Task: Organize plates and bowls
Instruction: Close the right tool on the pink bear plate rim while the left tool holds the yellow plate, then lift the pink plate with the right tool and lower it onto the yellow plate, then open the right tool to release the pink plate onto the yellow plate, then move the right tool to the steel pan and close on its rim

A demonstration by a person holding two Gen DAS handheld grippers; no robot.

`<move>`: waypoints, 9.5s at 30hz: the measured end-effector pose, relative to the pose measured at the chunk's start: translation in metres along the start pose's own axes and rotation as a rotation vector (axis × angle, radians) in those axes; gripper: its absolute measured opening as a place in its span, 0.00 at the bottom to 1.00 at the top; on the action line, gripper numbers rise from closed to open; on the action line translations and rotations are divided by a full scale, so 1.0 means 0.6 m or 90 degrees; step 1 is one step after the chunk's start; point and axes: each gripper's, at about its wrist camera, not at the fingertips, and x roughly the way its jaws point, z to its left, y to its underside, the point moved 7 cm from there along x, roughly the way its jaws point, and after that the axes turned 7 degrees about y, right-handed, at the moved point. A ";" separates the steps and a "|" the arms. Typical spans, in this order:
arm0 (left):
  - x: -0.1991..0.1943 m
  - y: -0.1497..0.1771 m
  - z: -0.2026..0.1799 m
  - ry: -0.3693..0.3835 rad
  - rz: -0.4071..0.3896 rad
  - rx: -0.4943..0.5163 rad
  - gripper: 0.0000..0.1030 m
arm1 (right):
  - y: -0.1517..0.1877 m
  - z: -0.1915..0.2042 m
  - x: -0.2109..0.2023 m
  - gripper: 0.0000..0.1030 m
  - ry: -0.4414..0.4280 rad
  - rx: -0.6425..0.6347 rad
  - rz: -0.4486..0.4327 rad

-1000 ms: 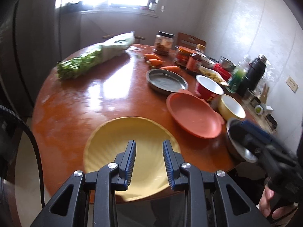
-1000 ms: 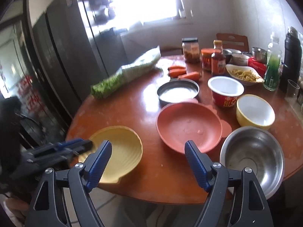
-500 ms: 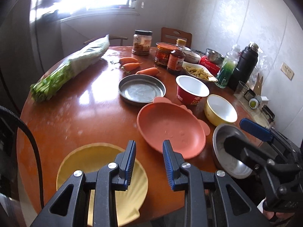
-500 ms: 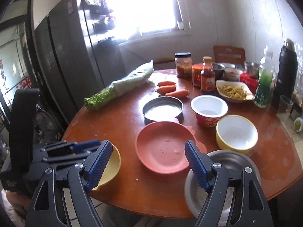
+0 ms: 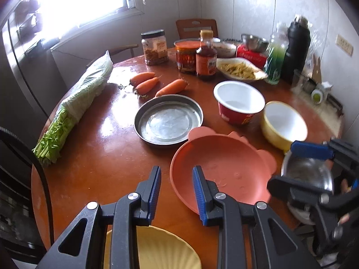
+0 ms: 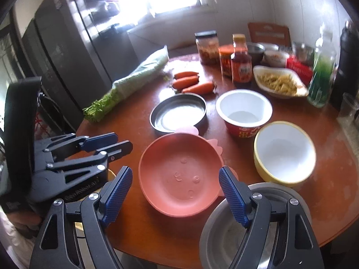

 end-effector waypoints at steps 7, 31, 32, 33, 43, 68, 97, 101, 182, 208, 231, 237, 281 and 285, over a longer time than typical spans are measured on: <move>0.038 0.016 0.022 0.017 0.052 -0.036 0.28 | -0.035 -0.030 0.055 0.70 0.003 -0.017 0.068; 0.091 0.025 -0.005 0.050 0.098 -0.029 0.28 | -0.035 -0.047 0.159 0.63 0.045 -0.065 0.191; 0.092 0.025 -0.006 0.053 0.100 -0.028 0.28 | -0.034 -0.047 0.161 0.63 0.048 -0.068 0.194; 0.094 0.025 -0.008 0.050 0.103 -0.022 0.28 | -0.032 -0.046 0.164 0.63 0.048 -0.070 0.198; 0.124 0.032 -0.024 0.073 0.146 -0.017 0.28 | -0.024 -0.044 0.186 0.50 0.044 -0.080 0.228; 0.129 0.030 -0.034 0.168 0.147 -0.076 0.14 | -0.021 -0.041 0.196 0.20 0.054 -0.084 0.246; 0.060 0.038 0.057 0.029 0.125 -0.068 0.12 | -0.021 -0.029 0.195 0.18 0.067 -0.122 0.235; 0.074 0.048 0.050 0.031 0.151 -0.048 0.12 | -0.022 -0.027 0.196 0.18 0.066 -0.120 0.234; -0.103 0.227 0.184 0.018 0.125 -0.276 0.18 | 0.032 0.241 0.102 0.14 0.000 -0.257 0.202; -0.104 0.249 0.197 0.020 0.117 -0.286 0.18 | 0.046 0.278 0.170 0.17 0.032 -0.303 0.226; -0.183 0.170 0.190 -0.027 -0.042 -0.266 0.18 | -0.007 0.186 0.064 0.40 -0.008 -0.152 0.152; -0.151 0.101 0.148 -0.005 -0.008 -0.204 0.18 | -0.057 0.139 0.032 0.43 0.024 -0.109 0.113; 0.186 -0.103 0.176 -0.009 0.181 -0.202 0.19 | -0.184 -0.010 0.268 0.50 0.119 0.000 0.224; 0.206 -0.100 0.188 -0.011 0.192 -0.214 0.19 | -0.183 -0.017 0.287 0.50 0.097 0.019 0.240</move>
